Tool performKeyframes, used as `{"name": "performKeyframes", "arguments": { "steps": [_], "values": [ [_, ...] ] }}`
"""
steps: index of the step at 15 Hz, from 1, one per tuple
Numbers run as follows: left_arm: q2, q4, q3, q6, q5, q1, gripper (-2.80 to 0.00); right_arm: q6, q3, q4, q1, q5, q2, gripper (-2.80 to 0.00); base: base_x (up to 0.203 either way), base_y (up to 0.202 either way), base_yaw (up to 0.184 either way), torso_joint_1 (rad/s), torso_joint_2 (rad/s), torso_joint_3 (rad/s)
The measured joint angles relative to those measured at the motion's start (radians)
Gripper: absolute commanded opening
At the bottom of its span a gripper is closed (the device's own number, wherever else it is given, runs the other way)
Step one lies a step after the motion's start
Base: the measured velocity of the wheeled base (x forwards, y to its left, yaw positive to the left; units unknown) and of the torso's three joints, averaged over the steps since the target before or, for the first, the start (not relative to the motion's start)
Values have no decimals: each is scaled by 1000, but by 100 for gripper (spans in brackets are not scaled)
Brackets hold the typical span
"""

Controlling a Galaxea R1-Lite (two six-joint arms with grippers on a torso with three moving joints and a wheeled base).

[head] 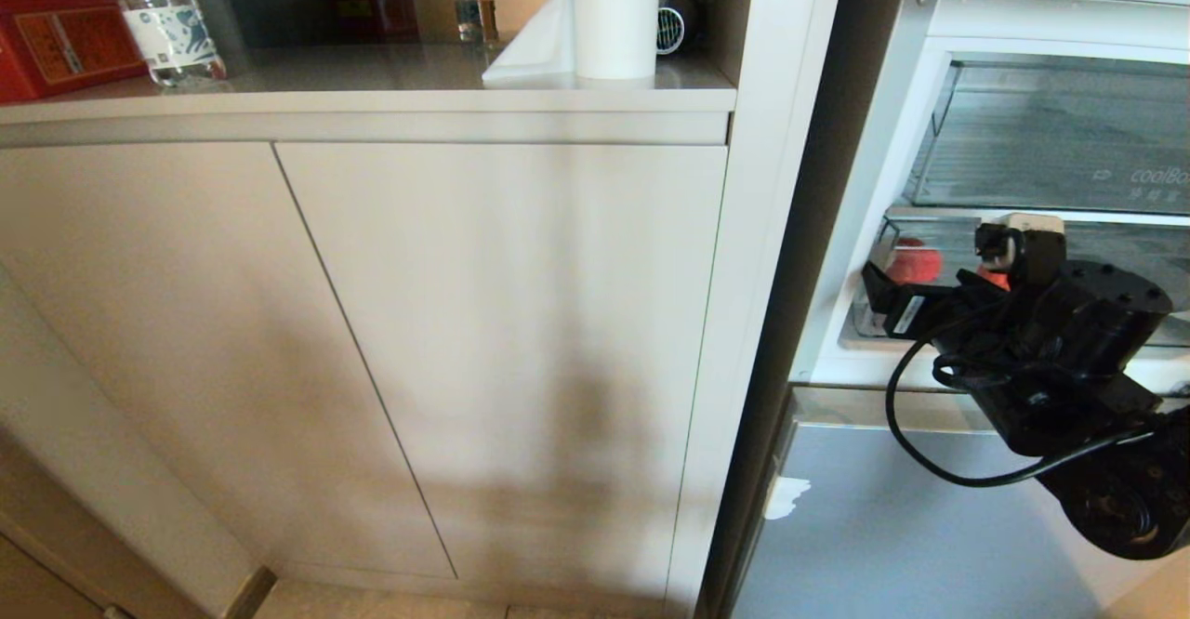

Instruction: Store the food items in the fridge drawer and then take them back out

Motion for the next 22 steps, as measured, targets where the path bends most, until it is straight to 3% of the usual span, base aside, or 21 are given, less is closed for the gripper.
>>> {"name": "performKeyframes", "arguments": {
  "steps": [3, 4, 16, 22],
  "values": [
    [0, 0, 0, 0, 0, 0, -280, 1, -31, -3, 0, -1, 19, 0, 0, 0, 0, 0, 0, 0],
    [0, 0, 0, 0, 0, 0, -280, 1, -36, -4, 0, -1, 26, -280, 0, 0, 0, 0, 0, 0],
    [0, 0, 0, 0, 0, 0, -280, -1, -69, 1, 46, -4, 39, -280, 0, 0, 0, 0, 0, 0],
    [0, 0, 0, 0, 0, 0, -280, 15, 17, -3, 65, -3, -22, -280, 0, 0, 0, 0, 0, 0]
  ]
}}
